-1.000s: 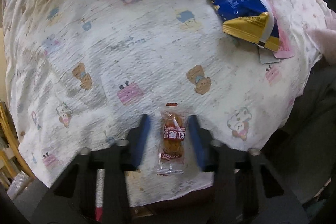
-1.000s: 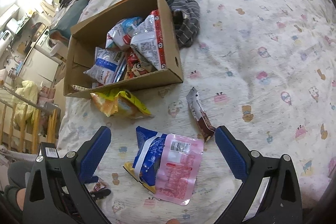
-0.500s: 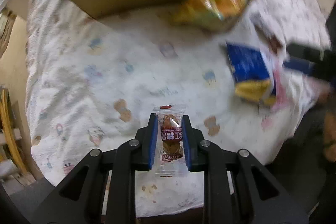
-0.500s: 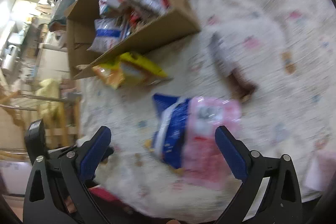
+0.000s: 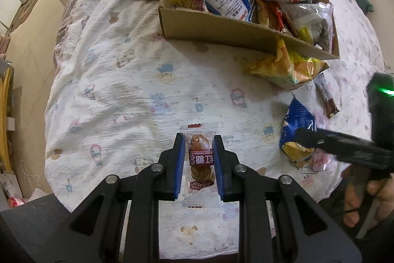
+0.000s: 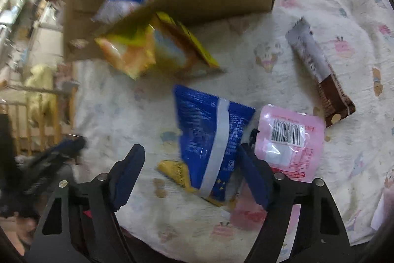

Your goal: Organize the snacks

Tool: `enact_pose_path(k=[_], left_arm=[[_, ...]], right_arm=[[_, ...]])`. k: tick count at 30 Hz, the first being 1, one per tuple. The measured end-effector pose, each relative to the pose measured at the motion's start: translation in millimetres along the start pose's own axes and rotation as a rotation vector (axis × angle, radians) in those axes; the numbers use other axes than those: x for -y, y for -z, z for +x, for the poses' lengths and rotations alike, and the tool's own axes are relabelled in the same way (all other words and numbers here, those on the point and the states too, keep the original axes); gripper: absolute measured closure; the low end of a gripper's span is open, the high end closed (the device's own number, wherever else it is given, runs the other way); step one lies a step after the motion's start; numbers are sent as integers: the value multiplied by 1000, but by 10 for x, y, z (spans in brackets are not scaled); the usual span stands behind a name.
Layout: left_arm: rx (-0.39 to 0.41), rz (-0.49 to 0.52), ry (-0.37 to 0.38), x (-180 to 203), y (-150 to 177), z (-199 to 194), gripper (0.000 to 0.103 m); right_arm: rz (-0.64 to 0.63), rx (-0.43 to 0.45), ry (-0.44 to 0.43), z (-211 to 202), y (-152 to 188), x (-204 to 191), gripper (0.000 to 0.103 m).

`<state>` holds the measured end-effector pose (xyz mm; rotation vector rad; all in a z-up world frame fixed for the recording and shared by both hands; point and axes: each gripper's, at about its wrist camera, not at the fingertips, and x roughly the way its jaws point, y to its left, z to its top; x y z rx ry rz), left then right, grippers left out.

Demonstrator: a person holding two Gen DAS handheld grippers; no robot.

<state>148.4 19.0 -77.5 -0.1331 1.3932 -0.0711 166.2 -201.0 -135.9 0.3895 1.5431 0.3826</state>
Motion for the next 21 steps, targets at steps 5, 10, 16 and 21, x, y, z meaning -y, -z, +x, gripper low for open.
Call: enact_pose_path(k=[5,10,16,21], left_arm=[[11,14,13,31,46,-42,84],[14,16,-3,3,46,-36,84],[12,-7,-52,-97,52,40,84],[16,-25,-90,-190,65,77,84]], right_arm=[[-39,-22,59,147,-14,-43,54],[-70,12,67,71,12,-98,66],[-103,55,22,-84,89,-150,67],[-108,68,-14,-153,152,-174,67]])
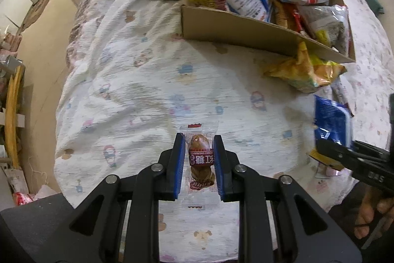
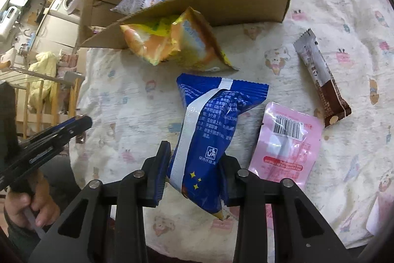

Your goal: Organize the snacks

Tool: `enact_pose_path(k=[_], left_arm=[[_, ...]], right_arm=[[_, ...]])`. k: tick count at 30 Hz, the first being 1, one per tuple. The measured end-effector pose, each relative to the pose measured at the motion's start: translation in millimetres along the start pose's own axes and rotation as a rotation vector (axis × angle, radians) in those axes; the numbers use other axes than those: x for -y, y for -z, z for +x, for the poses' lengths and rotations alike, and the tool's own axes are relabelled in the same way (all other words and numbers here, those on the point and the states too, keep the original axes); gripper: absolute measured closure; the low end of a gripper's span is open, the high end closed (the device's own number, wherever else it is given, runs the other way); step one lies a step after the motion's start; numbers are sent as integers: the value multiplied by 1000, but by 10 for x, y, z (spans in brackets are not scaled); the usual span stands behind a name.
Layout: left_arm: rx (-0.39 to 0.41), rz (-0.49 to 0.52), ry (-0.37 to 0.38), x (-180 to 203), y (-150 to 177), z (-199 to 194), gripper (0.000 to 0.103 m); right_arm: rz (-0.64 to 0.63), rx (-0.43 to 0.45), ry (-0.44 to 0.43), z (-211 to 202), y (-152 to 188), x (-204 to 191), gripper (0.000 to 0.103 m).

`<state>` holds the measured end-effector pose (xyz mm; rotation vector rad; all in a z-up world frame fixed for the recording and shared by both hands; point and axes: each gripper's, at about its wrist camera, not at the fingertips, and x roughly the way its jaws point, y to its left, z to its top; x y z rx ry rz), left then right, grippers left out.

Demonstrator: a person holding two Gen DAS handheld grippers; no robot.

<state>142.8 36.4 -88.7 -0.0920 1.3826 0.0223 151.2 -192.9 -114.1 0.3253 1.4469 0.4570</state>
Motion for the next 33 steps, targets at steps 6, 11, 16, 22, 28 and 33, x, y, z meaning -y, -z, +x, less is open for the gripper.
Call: enact_pose_path(k=[6,11,16,22,28,33], left_arm=[[33,-31,-38,-95,-8,-40,84],[86,-68,-36,-139,-100,-208,84],[170,-76,22,-94,-356,-550,84],[271,-11,15,95,-689,-837,84],[307,10,24,203,-978,-819,84],[314,16,23,264,-1203,-730,84]], right_arm=[[-4,63,-1,-254,39,-2,67],[15,193,-33,-660,-24,86,67],[-42,287,-43,-898,-186,-68,67],[-98,302,-41,-966,-550,-257,67],[-172,325,-37,-957,-969,-504,67],[-166,301,-36,-753,-1245,-499,67]])
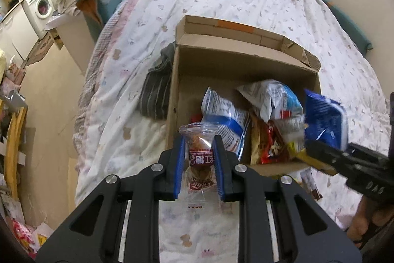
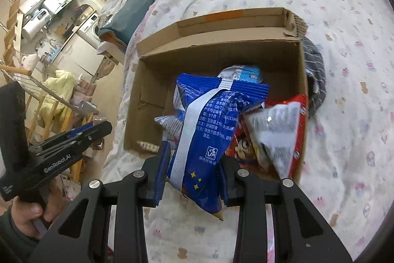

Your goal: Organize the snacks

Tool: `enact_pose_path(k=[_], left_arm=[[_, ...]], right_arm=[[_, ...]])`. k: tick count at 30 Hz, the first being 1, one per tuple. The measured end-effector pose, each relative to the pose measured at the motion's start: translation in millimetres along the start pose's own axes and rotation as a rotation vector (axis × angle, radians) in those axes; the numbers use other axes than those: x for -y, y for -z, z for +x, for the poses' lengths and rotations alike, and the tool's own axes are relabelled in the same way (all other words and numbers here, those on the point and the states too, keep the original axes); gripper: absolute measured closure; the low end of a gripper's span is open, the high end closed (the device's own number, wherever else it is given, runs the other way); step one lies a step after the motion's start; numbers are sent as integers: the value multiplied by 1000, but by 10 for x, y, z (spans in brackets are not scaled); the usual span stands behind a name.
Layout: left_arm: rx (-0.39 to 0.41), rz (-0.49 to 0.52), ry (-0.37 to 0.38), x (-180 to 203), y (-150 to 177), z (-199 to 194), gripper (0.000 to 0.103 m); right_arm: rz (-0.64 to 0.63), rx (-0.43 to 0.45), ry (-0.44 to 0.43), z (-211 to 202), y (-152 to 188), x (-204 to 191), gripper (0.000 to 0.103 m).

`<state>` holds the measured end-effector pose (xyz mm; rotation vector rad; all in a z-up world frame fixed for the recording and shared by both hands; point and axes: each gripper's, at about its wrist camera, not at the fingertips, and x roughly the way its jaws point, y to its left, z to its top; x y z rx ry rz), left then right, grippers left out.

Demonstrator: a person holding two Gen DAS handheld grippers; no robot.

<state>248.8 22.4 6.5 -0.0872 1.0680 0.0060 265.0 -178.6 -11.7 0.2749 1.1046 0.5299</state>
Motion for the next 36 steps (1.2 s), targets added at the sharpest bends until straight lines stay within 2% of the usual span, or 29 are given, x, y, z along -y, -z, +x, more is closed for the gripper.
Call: enact_pose_path(k=[3,6,10,12,14,20,26,36], left_arm=[[-22,10,22,52,-25,141,84],[25,34,16,78,-4,229,84],[20,22,59,44,-33,344,84],[41,30,53,37,-64,337,84],[53,20,45,8,-101,350,84],[21,-41,66,-34,-178,471,84],[45,3,54,101,-181,470,84],[18,39,60,202,-139,544,83]], right_arm=[[20,8,-29,101,17,72,67],[38,-4,-41,216,81,125,67],[5,-15,-35,351,100,121,67],[8,-22,-49,393,103,125,67],[5,-33,-49,442,96,107,67],[-4,-25,-47,499,91,115,67],[8,-44,-37,538,126,197,67],[20,-47,-49,522,139,233,66]])
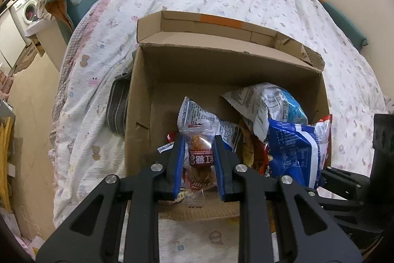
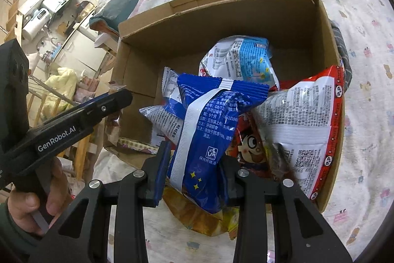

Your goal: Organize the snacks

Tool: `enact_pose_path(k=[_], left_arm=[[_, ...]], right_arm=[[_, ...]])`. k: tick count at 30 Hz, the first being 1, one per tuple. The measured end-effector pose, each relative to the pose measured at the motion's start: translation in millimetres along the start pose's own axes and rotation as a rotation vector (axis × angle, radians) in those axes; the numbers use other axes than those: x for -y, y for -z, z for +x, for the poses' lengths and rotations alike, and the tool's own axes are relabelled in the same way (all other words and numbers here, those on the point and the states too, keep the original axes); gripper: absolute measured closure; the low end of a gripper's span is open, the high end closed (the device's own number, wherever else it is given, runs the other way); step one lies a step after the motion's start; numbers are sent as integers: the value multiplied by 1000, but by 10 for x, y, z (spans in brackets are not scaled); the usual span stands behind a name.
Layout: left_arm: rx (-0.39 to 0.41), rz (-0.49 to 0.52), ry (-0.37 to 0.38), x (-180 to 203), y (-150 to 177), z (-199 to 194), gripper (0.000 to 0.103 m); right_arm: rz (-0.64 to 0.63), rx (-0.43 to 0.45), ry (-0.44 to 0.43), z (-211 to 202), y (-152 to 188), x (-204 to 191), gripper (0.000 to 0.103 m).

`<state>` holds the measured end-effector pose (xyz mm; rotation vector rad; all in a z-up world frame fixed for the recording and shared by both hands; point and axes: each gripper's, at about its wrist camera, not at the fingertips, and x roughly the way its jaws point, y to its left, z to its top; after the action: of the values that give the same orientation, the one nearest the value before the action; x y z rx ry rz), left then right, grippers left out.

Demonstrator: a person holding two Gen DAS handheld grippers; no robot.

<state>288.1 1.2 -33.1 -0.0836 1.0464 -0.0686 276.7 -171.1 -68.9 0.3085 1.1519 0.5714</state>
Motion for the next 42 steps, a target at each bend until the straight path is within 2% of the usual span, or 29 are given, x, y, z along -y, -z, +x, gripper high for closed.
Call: enact_pose_path(k=[6,8,10,15,17,20,22,24,35,42], left_arm=[[-7,3,-6,-14,28,2,82],[-8,1,-8,-26,31,-6,73],[-1,-7,-8,-41,36,-23,49],[2,-22,0,-69,32,-48,36],[4,-27,0,-80,24,-51,36],[13,-33,-5,-106,18,-62,36],[17,-29,-8,-101,28,-73,36],[19,-21,-9,-88,38,-83,36],[36,-36,-5,-146,99,-205,36],[45,-26,-1,-132,210,-348,36]], right_arm=[[-10,-12,5,40,-2,-25,65],[-12,-10,8,40,-1,-26,64],[-15,-3,9,34,-4,-36,64],[-16,11,-3,19,-13,-53,61],[-12,19,-13,5,-3,-40,49],[-7,34,-26,-29,-15,-31,42],[-5,53,-28,-70,-23,-28,26],[-1,75,-29,-117,-28,-26,18],[0,132,-28,-329,-38,-48,16],[28,154,-31,-524,100,-8,16]])
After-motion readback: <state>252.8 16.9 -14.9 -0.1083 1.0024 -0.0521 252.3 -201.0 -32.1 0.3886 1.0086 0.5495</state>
